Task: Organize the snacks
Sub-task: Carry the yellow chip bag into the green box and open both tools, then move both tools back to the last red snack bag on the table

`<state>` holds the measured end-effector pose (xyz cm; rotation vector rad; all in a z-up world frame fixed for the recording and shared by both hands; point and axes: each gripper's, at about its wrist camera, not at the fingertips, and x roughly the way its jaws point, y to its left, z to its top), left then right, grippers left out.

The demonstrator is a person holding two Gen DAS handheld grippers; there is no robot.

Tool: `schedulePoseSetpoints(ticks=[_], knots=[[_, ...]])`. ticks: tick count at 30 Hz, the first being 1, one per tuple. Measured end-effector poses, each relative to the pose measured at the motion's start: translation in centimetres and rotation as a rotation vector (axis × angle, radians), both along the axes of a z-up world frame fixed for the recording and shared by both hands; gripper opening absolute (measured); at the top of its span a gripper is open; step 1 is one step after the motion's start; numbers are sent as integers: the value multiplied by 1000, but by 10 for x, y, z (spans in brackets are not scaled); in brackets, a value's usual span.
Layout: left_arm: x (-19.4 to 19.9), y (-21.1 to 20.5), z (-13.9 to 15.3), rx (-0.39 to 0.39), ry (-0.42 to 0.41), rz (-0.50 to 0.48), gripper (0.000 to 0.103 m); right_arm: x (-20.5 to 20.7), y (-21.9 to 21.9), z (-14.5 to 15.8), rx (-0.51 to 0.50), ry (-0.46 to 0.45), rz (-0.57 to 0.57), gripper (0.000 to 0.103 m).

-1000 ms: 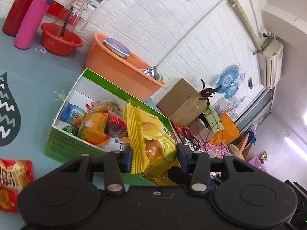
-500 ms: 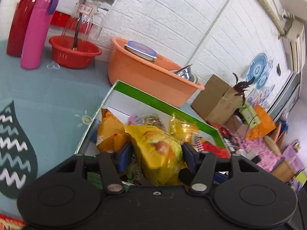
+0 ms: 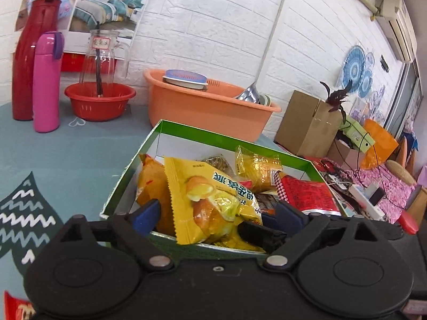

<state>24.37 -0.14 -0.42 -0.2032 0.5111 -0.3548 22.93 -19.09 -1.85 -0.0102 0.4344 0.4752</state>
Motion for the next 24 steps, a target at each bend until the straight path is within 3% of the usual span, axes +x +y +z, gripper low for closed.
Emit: schedulePoseSetpoints(ticks=[5, 11, 15, 17, 18, 19, 21, 24], knots=[[-23, 10, 9, -78, 17, 17, 103, -11, -10, 4, -15, 32, 5, 36], [-47, 13, 15, -107, 18, 20, 103, -31, -14, 8, -85, 20, 6, 36], [-70, 23, 19, -168, 16, 27, 103, -42, -24, 7, -63, 11, 1, 39], [-85, 33, 20, -195, 24, 49, 103, -48, -29, 6, -33, -9, -19, 47], [-92, 39, 20, -210, 23, 59, 103, -54, -33, 6, 5, -20, -20, 69], [-100, 46, 20, -227, 22, 78, 103, -62, -38, 6, 58, -40, -11, 103], [-115, 62, 19, -244, 26, 126, 103, -80, -42, 7, 115, -100, -9, 103], [-134, 86, 13, -271, 40, 209, 103, -96, -29, 9, 45, -157, 36, 103]])
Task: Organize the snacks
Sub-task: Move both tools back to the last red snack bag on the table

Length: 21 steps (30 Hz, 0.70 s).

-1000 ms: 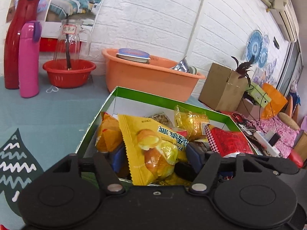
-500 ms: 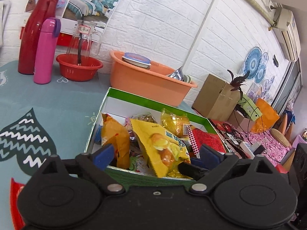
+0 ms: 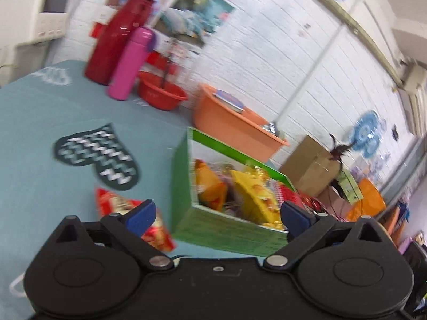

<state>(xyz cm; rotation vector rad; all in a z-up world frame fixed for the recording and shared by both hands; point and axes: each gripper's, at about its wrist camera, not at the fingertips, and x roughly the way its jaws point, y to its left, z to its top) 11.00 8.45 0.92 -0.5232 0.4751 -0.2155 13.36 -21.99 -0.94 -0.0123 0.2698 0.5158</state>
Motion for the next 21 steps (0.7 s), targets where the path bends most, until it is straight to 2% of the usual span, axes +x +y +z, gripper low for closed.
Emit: schedulePoseSetpoints(ticks=[1, 2, 4, 7, 9, 11, 15, 17, 18, 19, 21], knots=[[-5, 7, -3, -5, 12, 20, 103, -1, 6, 0, -32, -13, 7, 103], [-10, 13, -6, -11, 24, 41, 103, 0, 12, 0, -58, -20, 11, 98], [-18, 23, -11, -21, 38, 71, 103, 11, 22, 3, -68, -1, 8, 45], [-26, 32, -18, -26, 61, 91, 103, 31, 33, 3, -3, 39, 27, 42], [-27, 36, -21, -32, 72, 96, 103, 48, 47, -4, -35, 84, 20, 42], [-28, 40, -24, -36, 77, 97, 103, 57, 52, -12, -24, 112, 34, 38], [-25, 41, -28, -22, 75, 86, 103, 37, 39, -5, 31, 74, 51, 52], [-19, 42, -30, -21, 80, 81, 103, 23, 31, -1, 44, 51, 58, 75], [-15, 41, -31, -21, 81, 78, 103, 15, 28, 0, 45, 40, 56, 94], [-12, 41, -31, -20, 82, 78, 103, 8, 27, 0, 41, 30, 56, 99], [-4, 41, -33, -10, 86, 83, 103, -2, 25, -4, 25, 36, 67, 100]])
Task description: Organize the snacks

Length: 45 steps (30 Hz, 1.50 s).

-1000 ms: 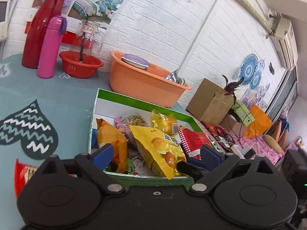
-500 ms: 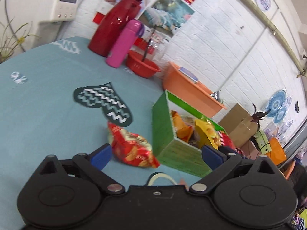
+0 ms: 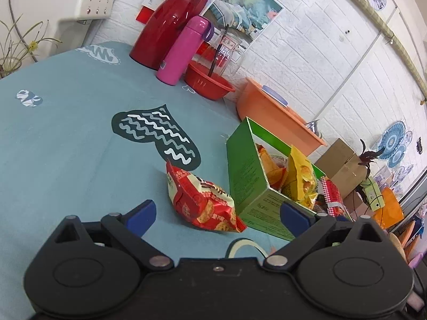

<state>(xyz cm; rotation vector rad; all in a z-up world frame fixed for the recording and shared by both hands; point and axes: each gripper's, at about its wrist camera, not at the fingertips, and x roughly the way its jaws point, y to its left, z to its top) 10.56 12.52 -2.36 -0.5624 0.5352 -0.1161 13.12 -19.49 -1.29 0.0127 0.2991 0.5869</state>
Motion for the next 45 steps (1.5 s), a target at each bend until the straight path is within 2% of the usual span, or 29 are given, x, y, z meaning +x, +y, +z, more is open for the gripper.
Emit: schedulePoseSetpoints(ticks=[7, 8, 9, 11, 14, 15, 17, 18, 20, 22, 23, 25, 26, 27, 33, 38, 40, 42, 45], knots=[[45, 10, -10, 18, 69, 29, 103, -15, -1, -23, 27, 125, 13, 101], [51, 11, -14, 13, 91, 22, 90, -15, -1, -24, 28, 146, 13, 101], [54, 12, -19, -11, 105, -10, 68, -16, -1, -24, 38, 154, 11, 102], [51, 11, -23, -58, 117, -65, 62, -20, -4, -24, 54, 163, 20, 103], [34, -1, -23, -44, 112, -126, 61, -27, -6, -25, 51, 179, 46, 103], [27, -4, -24, -71, 117, -163, 61, -29, -6, -26, 47, 191, 56, 103], [14, -11, -29, -146, 131, -245, 53, -32, -6, -29, 48, 231, 72, 103], [6, -17, -33, -168, 135, -294, 42, -34, -6, -31, 56, 253, 81, 103], [-9, -28, -36, -169, 134, -343, 40, -38, -8, -31, 81, 274, 85, 103], [-19, -32, -37, -179, 128, -347, 38, -41, -9, -31, 94, 288, 107, 103], [-24, -31, -36, -185, 122, -343, 39, -43, -8, -31, 88, 293, 114, 103], [-33, -28, -33, -176, 105, -308, 60, -46, -6, -31, 68, 285, 119, 103], [-36, -26, -32, -164, 98, -281, 86, -46, -6, -31, 62, 282, 124, 103], [-38, -22, -29, -154, 85, -246, 101, -46, -6, -32, 60, 283, 128, 103], [-39, -14, -28, -186, 71, -186, 103, -39, 8, -28, -30, 241, 178, 103], [-40, -12, -32, -245, 67, -160, 103, -30, 28, -24, -201, 91, 264, 103], [-38, -9, -31, -255, 54, -140, 103, -20, 35, -25, -263, 57, 297, 103], [-33, -7, -30, -261, 45, -118, 103, -8, 41, -24, -287, 55, 326, 103], [-24, -6, -30, -251, 40, -96, 103, 8, 46, -25, -251, 102, 358, 103]])
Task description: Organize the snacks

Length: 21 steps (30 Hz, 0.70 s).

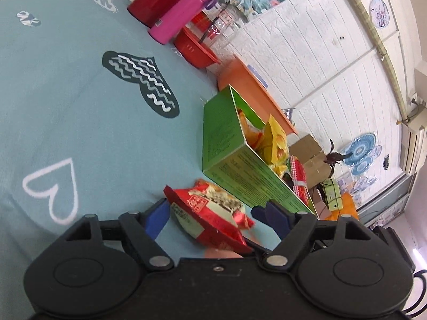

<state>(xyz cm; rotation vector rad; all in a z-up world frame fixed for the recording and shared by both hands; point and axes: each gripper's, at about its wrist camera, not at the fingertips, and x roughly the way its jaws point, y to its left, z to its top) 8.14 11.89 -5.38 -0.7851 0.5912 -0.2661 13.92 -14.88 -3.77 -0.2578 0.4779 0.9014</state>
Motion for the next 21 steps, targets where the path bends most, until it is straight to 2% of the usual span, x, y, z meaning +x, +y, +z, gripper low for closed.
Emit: schedulePoseSetpoints(ticks=[2, 3, 4, 6, 10, 11, 12, 14, 16, 19, 21], knots=[[6, 1, -3, 9, 13, -5, 90, 8, 3, -2, 35, 74, -3, 102], [7, 2, -4, 6, 17, -14, 87, 9, 3, -3, 54, 120, 10, 83], [6, 2, -5, 9, 17, -14, 86, 8, 3, -4, 77, 162, 36, 75], [6, 3, -5, 10, 15, -21, 86, 3, 2, -6, 82, 170, 48, 72], [6, 1, -5, 25, 9, -28, 84, 2, -1, -8, 111, 211, 7, 79], [7, -1, -5, 38, 11, -31, 79, 4, -1, -8, 123, 225, -1, 79], [9, -3, -6, 46, 18, -47, 59, 5, 0, -8, 131, 234, -5, 80], [9, -7, -8, 37, 24, -77, 58, 4, 5, -11, 126, 247, -11, 76], [4, -12, -2, 65, 2, -79, 58, -3, 6, -9, 128, 223, -16, 57], [-4, -13, 11, 33, -40, -94, 57, -13, -6, 1, 184, 208, -38, 53], [-5, -19, 27, 41, -87, -114, 57, -20, -16, 12, 230, 183, -51, 51]])
